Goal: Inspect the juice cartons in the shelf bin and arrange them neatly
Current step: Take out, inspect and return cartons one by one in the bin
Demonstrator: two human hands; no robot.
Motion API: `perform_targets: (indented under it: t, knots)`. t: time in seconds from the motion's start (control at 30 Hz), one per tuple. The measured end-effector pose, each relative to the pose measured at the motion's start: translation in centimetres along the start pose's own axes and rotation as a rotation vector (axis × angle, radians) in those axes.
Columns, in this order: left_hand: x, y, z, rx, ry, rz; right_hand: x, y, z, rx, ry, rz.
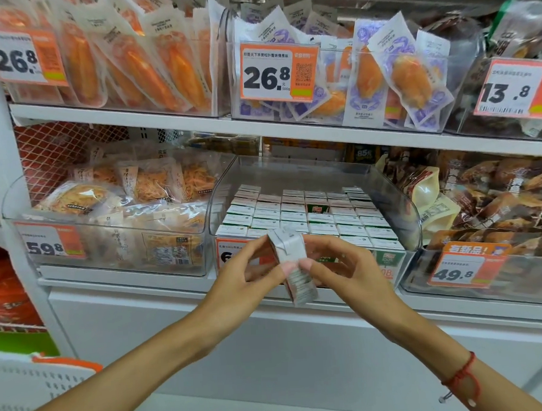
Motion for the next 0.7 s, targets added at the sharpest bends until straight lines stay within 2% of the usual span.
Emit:
perform_targets:
  t: [0.1, 0.27, 0.4, 0.53, 0.7]
  knots:
    - [-0.6, -0.5, 0.0, -0.022, 0.104, 0.159, 0.1, 0.0, 0.0, -0.024, -0.036, 0.025]
    - [-1.5, -0.2, -0.5, 0.018, 0.294, 0.366, 1.1, -0.6, -0.1, -0.147, -0.221, 0.095]
    - [-2.4, 0.0, -0.8, 0.086, 0.391, 0.403, 1.5, -0.4, -0.1, -0.096, -0.326, 0.027]
    - [-2.6, 0.3, -1.0, 0.099, 0.381, 0.365, 1.7, -0.2, 0.0, -0.053, -0.398, -0.085]
    - [-1.7, 0.4, -1.1, 0.068, 0.288, 0.318, 1.4, -0.9, 0.6, -0.117, -0.49, -0.216]
Point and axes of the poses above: each hand's wrist, its own z-axis away from the middle knuckle, its own y-axis out of the back of the hand, x = y × z, the point moved 5 cm from there along -z, towards the middle knuckle, and after that the axes turned 11 degrees about -z, right-handed, at the moved point
